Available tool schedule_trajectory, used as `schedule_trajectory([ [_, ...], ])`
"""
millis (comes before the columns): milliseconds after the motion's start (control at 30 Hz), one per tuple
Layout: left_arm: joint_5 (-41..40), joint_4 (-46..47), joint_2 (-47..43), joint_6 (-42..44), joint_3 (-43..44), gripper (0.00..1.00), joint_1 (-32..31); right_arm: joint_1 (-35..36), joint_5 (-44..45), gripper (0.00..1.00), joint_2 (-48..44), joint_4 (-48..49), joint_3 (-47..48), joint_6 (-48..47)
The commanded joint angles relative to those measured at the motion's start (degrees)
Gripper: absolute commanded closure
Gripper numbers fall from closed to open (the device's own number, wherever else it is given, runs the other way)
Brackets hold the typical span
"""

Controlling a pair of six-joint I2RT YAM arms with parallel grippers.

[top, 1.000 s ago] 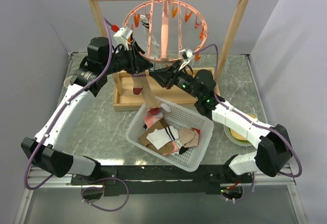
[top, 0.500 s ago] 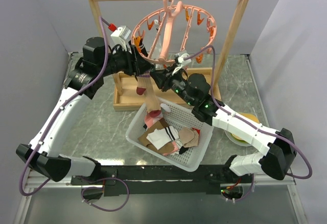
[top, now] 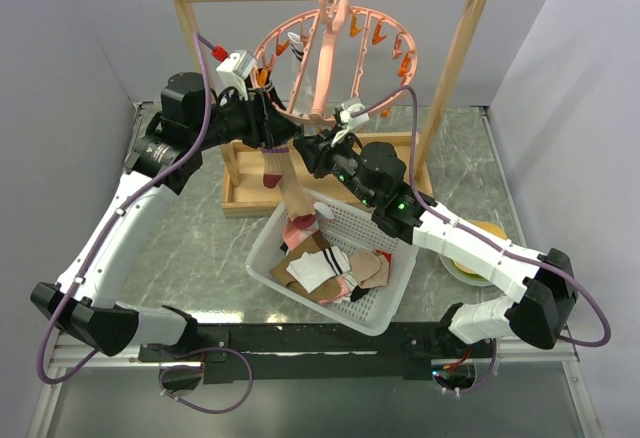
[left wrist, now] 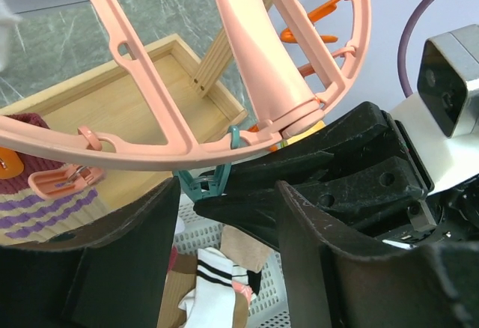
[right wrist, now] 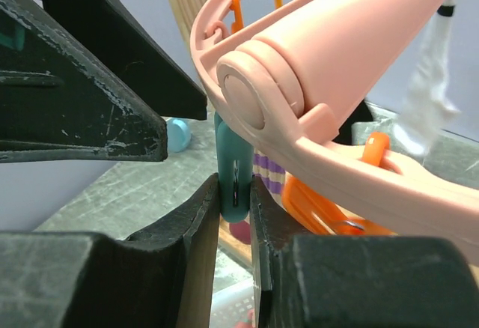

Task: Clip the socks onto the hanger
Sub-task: Open the clamp at the hanger.

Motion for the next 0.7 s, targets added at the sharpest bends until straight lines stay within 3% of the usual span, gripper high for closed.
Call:
schedule_trajectory([
  [0, -1.09, 2.57, 0.24, 0.58, 0.1, 0.41, -0.49, 0.84, 0.68, 1.0, 0.48, 0.52, 3.69, -0.55],
  [100, -1.7, 2.57, 0.41, 0.5, -0.52, 0.39, -0.67, 1.02, 0.59, 1.0, 0.57, 0.26, 4.31, -0.73],
  [133, -1.79, 2.66, 0.41, 0.06, -0.69, 0.34, -0.67, 1.1, 0.59, 1.0, 0.66, 0.26, 4.4, -0.82],
  [200, -2.67, 2.84, 0.59, -0.64, -1.04, 0.16, -0.76, 1.1, 0.59, 1.0, 0.66, 0.17, 4.31, -0.9],
  [233, -2.76, 2.84, 0.76, -0.65, -1.05, 0.01, -0.76, 1.1, 0.51, 1.0, 0.57, 0.34, 4.22, -0.82],
  [500, -2.24, 3.45, 1.29, -0.64, 0.45, 0.02, -0.85, 1.19, 0.42, 1.0, 1.01, 0.26, 3.96, -0.73],
  [667, 0.4, 4.94, 1.73, -1.44, 0.18, 0.3, -0.76, 1.37, 0.51, 1.0, 1.62, 0.17, 4.05, -0.55],
])
